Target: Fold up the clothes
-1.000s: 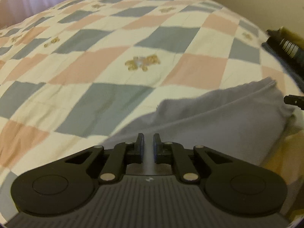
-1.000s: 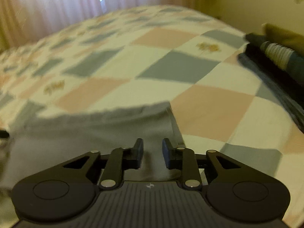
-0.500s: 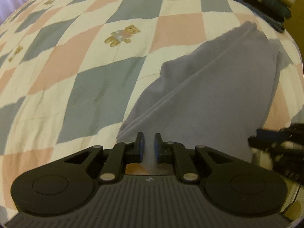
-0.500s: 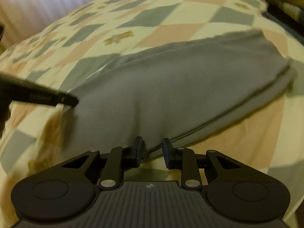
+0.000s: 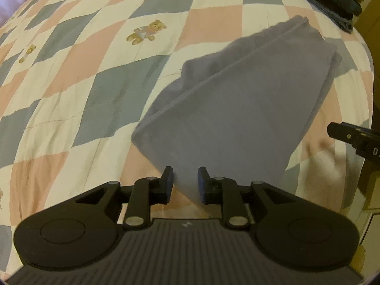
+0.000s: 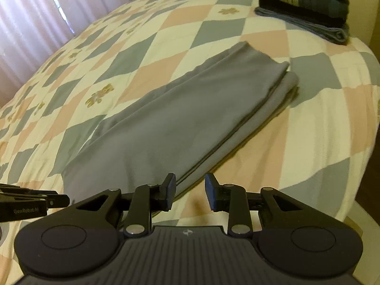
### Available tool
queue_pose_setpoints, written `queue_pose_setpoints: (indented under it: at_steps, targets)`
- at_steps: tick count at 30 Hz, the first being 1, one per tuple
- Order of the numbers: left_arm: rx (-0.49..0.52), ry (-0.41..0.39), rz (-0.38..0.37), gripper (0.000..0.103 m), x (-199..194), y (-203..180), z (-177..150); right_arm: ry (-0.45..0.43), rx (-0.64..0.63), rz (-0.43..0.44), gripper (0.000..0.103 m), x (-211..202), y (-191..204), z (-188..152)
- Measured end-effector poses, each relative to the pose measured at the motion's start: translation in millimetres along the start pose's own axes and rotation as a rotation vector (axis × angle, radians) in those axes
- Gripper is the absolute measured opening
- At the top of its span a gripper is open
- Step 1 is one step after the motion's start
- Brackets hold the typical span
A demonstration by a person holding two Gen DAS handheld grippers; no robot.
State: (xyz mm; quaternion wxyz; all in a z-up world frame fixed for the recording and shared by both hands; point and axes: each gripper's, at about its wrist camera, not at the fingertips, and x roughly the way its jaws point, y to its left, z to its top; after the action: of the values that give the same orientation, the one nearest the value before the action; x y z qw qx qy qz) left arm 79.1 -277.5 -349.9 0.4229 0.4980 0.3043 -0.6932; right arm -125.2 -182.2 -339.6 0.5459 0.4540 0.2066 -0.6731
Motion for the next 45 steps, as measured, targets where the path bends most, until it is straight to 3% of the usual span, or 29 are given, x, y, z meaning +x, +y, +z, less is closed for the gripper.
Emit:
queue_pose_setpoints:
  at_steps: [12, 15, 19, 22, 25, 26, 31, 34, 38, 44, 45]
  targets:
    - [0.057, 0.016, 0.002, 0.024, 6, -15, -4, 0.018, 0.035, -0.030, 0.037, -11, -7, -17]
    - [0.115, -0.026, -0.035, 0.024, 1, -10, -17, 0.020, 0.030, -0.027, 0.037, -15, 1, -24]
    - [0.331, -0.129, 0.012, 0.025, -7, 1, -44, -0.002, -0.152, 0.007, 0.039, -24, 41, -44]
    - [0.561, -0.174, 0.109, 0.031, 0, 6, -62, 0.007, -0.350, 0.037, 0.044, -22, 79, -69]
    - [0.838, -0.237, 0.195, 0.032, 11, 7, -80, -0.034, -0.561, 0.028, 0.047, -21, 114, -95]
    - [0.919, -0.261, 0.207, 0.033, 15, 8, -86, -0.048, -0.631, 0.024, 0.053, -21, 125, -103]
    - [1.261, -0.380, 0.236, 0.041, 32, 9, -105, -0.126, -0.947, -0.043, 0.061, -10, 163, -142]
    - [1.389, -0.434, 0.253, 0.042, 42, 16, -110, -0.176, -1.072, -0.096, 0.072, 0, 174, -159]
    - [1.549, -0.520, 0.293, 0.052, 58, 25, -116, -0.221, -1.185, -0.164, 0.076, 18, 183, -176]
    - [1.708, -0.623, 0.332, 0.053, 86, 28, -124, -0.256, -1.326, -0.310, 0.076, 56, 189, -193]
    - [1.723, -0.629, 0.339, 0.048, 90, 28, -125, -0.263, -1.338, -0.322, 0.075, 60, 189, -194]
